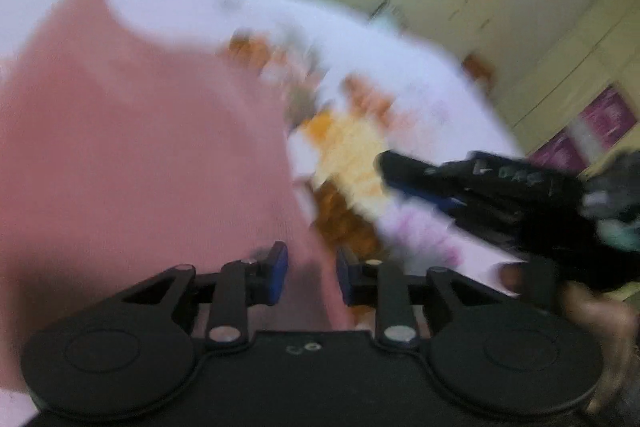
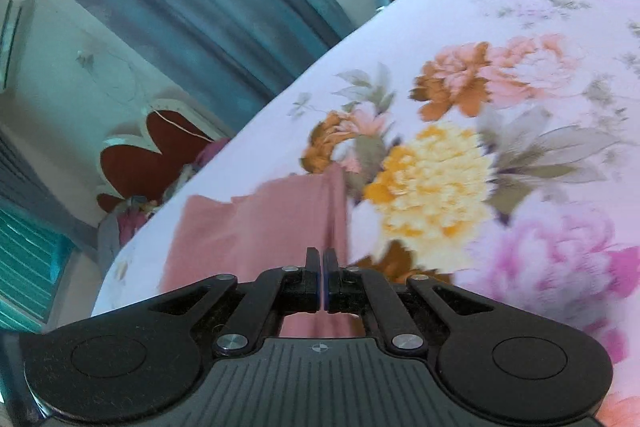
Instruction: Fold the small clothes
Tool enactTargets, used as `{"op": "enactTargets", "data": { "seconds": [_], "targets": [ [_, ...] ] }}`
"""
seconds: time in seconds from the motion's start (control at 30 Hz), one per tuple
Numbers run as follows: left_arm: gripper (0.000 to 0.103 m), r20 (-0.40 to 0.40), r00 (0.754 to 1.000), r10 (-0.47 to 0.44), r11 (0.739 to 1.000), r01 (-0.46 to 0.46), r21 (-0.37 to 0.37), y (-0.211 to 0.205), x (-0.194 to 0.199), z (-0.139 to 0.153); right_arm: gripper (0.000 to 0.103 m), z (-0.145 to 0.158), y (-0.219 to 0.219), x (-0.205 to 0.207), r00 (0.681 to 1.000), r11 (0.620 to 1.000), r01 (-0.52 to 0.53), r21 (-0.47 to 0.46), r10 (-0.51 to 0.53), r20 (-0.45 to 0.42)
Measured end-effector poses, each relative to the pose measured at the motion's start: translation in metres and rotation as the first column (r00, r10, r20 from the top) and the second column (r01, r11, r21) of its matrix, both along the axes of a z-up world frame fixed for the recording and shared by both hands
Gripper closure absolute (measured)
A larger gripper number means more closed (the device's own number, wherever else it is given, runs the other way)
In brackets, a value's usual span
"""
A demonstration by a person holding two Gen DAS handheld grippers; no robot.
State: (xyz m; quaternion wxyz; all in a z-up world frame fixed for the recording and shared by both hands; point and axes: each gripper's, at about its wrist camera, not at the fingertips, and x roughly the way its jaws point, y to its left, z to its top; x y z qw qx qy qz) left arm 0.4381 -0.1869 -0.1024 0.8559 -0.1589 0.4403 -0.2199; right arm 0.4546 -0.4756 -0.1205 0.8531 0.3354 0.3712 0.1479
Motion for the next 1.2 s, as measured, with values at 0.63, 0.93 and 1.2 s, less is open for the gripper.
{"op": "enactTargets", "data": {
  "seconds": [0.63,0.93,1.2],
  "targets": [
    [0.090,0.101,0.959,0.264,0.956,-0.274,0.103,0.126,0.013,0.005,0.060,-0.020,0.055,0.012,0.975,0.975,-0.216,-0.055,0.212,-0.073],
    [0.099,0.026,0.988,0.154,0.986,-0.155,0.059,0.136,0.056,-0.028,0.061,-0.035,0.090,0.040,0.957,0.950,-0.278,-0.139,0.262,-0.125],
    [0.100,0.058,0.986,0.159,0.986,-0.162,0.045,0.141,0.051,-0.023,0.090,-0.035,0.122,0.052,0.947,0.907,-0.321,-0.273,0.310,-0.085]
  ]
}}
